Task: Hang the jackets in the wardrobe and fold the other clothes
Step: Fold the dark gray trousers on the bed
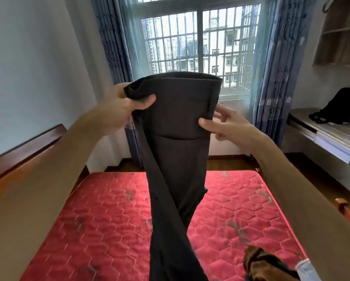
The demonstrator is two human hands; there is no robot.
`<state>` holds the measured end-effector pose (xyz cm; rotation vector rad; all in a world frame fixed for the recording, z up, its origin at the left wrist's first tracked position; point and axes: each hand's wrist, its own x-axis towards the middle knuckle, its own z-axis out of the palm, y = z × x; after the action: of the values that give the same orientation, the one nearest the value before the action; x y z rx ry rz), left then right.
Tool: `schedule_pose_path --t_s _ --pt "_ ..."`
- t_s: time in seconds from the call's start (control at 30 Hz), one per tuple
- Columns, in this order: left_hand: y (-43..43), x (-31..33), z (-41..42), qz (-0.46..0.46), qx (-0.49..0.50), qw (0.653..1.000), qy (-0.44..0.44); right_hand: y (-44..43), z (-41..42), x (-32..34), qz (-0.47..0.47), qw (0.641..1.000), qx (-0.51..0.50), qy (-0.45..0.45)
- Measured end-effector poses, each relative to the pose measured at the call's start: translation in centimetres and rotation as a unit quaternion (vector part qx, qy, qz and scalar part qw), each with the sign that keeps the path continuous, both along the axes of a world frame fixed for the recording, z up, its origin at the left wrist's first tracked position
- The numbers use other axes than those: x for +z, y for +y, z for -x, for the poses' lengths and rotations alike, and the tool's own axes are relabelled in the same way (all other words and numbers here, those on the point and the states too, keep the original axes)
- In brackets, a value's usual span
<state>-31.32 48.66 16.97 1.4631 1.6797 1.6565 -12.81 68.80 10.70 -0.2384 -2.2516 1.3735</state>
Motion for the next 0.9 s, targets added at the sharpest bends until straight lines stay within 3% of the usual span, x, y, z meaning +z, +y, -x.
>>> schedule_pose_path --t_s 0.1,0.2,0.3,0.43,0.53,0.67,0.8,0.9 --pt "-0.7 1.3 1.2 -0.008 -0.004 1.0 0.009 0.0 1.9 2.2 0.001 1.0 0.017 -0.008" --pt "-1.3 2.6 3.0 0.016 0.069 0.991 0.115 -0.1 4.1 4.5 -0.05 0.998 -0.02 -0.012" --pt "-1.1 3.9 5.3 0.055 0.144 0.955 0.255 0.4 6.6 6.4 -0.063 0.997 -0.031 0.008" --pt "-0.2 5.2 7.9 0.066 0.221 0.907 0.351 1.5 9.4 8.4 -0.088 0.99 -0.079 0.071" --pt "0.7 6.1 8.9 0.046 0.247 0.892 0.375 2.0 10.7 10.1 -0.117 0.982 -0.098 0.113" --pt "2.8 7.3 9.8 0.0 0.292 0.874 0.39 3.2 12.4 12.3 -0.2 0.961 -0.172 0.079" --pt "4.9 8.4 10.2 -0.06 0.29 0.911 0.288 4.3 14.1 13.3 -0.117 0.966 -0.197 0.117" --pt "5.7 8.7 10.4 -0.095 0.289 0.914 0.269 4.8 14.8 12.8 -0.076 0.962 -0.203 0.167"
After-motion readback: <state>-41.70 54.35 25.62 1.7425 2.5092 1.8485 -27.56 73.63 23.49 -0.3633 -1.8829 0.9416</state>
